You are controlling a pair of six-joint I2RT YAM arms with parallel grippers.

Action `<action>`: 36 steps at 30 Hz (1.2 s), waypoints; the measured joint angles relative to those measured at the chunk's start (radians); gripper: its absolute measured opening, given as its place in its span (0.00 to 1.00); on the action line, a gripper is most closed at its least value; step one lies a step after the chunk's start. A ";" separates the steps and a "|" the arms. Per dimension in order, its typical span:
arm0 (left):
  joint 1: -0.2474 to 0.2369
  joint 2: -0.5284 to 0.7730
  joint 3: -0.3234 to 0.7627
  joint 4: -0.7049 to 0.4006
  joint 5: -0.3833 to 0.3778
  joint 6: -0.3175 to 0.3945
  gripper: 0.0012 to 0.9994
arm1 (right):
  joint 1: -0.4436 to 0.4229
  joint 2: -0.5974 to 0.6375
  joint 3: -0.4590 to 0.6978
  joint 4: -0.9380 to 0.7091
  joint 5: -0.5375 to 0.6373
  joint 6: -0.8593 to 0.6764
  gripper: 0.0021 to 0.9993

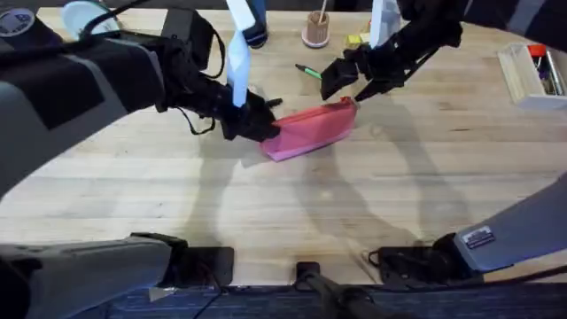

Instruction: Unzip the bag, pick up the pens from the table one at a time and place them inside, then zip the bag closed.

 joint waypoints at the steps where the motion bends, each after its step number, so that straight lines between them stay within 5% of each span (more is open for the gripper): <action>1: 0.000 0.000 0.000 0.000 0.000 0.000 0.04 | 0.001 0.002 0.000 0.003 0.000 0.000 1.00; 17: 0.000 0.000 0.000 0.000 0.000 0.000 0.04 | 0.013 0.048 0.000 0.009 0.000 0.000 0.95; 32: 0.000 0.000 0.000 -0.001 0.000 0.000 0.04 | 0.012 0.048 0.000 0.008 0.030 0.000 0.37; 36: 0.000 0.000 0.000 -0.001 0.000 0.000 0.04 | 0.012 0.048 0.000 0.008 0.030 0.000 0.34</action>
